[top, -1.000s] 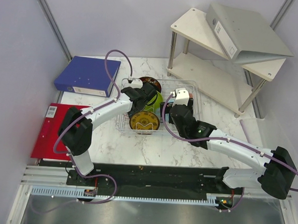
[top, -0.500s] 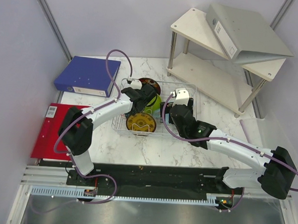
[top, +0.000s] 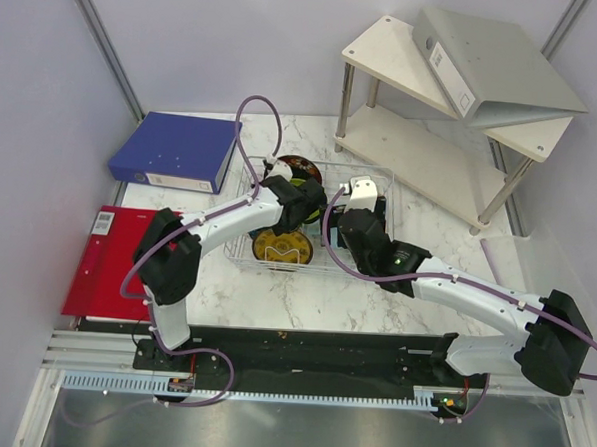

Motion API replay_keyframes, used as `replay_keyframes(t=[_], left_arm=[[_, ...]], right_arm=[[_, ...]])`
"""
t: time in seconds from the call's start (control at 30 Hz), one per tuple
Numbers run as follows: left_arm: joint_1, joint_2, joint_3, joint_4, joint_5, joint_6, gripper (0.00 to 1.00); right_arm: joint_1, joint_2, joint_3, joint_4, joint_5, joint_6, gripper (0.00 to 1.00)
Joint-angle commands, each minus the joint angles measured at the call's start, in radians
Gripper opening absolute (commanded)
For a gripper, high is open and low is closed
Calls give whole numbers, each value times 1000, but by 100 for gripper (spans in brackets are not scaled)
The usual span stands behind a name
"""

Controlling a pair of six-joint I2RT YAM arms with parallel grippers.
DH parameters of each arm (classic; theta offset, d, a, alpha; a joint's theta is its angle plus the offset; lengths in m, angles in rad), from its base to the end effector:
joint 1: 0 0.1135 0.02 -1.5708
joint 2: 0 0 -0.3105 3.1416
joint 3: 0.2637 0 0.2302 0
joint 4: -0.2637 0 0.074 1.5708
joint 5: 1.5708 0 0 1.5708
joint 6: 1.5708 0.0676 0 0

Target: Unload the mixed dishes from the dish rack

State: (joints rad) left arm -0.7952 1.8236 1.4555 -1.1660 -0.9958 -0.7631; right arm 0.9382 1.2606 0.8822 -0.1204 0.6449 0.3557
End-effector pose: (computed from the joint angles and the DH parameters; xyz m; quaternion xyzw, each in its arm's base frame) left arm 0.2720 -0.1964 0.2795 0.0053 0.8785 0.3284 0.3470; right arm 0.1902 0.1908 0.3216 -0.0791 0.8276 0.0746 0.5507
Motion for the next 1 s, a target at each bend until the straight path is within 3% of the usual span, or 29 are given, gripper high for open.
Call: replay_keyframes(t=[0.0, 0.33, 0.7, 0.8, 0.97], left_arm=[[-48, 11, 98, -87, -93, -174, 2], [-55, -29, 147, -196, -119, -245, 2], [-70, -201, 335, -302, -112, -211, 2], [-70, -311, 303, -158, -31, -49, 2], [-68, -533, 143, 188, 294, 180, 2]], right_arm=[[2, 2, 29, 11, 24, 12, 98], [2, -9, 32, 5, 35, 12, 98], [1, -112, 60, -42, 42, 14, 98], [1, -144, 72, -71, 41, 15, 98], [2, -196, 138, -146, -4, 17, 98]])
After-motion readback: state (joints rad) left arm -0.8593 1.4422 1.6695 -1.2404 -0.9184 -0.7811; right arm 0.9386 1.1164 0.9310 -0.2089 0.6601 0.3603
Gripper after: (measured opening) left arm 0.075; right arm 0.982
